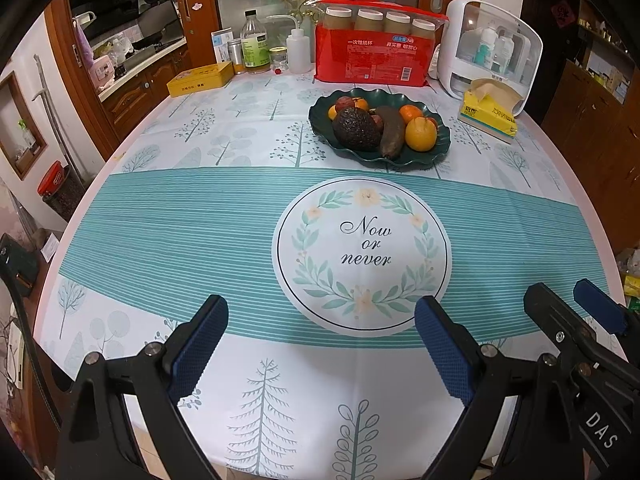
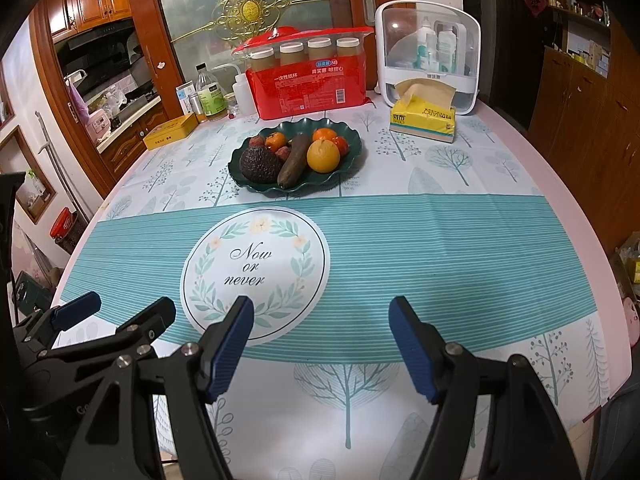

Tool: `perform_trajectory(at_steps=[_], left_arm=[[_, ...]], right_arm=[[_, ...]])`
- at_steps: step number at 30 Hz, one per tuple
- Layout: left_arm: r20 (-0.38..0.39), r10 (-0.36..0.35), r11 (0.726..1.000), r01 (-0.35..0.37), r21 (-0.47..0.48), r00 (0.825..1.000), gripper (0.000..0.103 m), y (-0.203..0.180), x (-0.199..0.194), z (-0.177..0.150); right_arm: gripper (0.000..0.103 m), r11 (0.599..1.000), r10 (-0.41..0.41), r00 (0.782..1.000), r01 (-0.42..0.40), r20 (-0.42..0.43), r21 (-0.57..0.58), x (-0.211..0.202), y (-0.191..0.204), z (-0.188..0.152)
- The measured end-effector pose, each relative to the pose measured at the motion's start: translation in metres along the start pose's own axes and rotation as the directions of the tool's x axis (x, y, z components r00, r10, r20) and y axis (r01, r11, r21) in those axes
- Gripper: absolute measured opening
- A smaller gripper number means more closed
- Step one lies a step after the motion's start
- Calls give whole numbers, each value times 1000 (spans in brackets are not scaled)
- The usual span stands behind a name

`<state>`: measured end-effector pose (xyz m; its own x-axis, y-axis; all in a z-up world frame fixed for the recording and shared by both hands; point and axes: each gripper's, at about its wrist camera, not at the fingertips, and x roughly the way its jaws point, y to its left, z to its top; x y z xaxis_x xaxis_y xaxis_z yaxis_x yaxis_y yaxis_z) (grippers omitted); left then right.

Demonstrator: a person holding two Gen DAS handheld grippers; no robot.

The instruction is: Organize fruits

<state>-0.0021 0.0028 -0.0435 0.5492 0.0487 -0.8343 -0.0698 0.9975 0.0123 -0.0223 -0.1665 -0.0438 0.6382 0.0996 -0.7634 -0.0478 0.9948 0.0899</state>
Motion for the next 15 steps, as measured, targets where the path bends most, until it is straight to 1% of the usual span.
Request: perform_trajectory(at_steps=[15], left_arm=[[-8, 1, 1000, -1, 1, 1000, 94, -1, 2, -4]], right_arm=[[71, 1000, 0, 1000, 0, -3, 2, 2, -1, -4]])
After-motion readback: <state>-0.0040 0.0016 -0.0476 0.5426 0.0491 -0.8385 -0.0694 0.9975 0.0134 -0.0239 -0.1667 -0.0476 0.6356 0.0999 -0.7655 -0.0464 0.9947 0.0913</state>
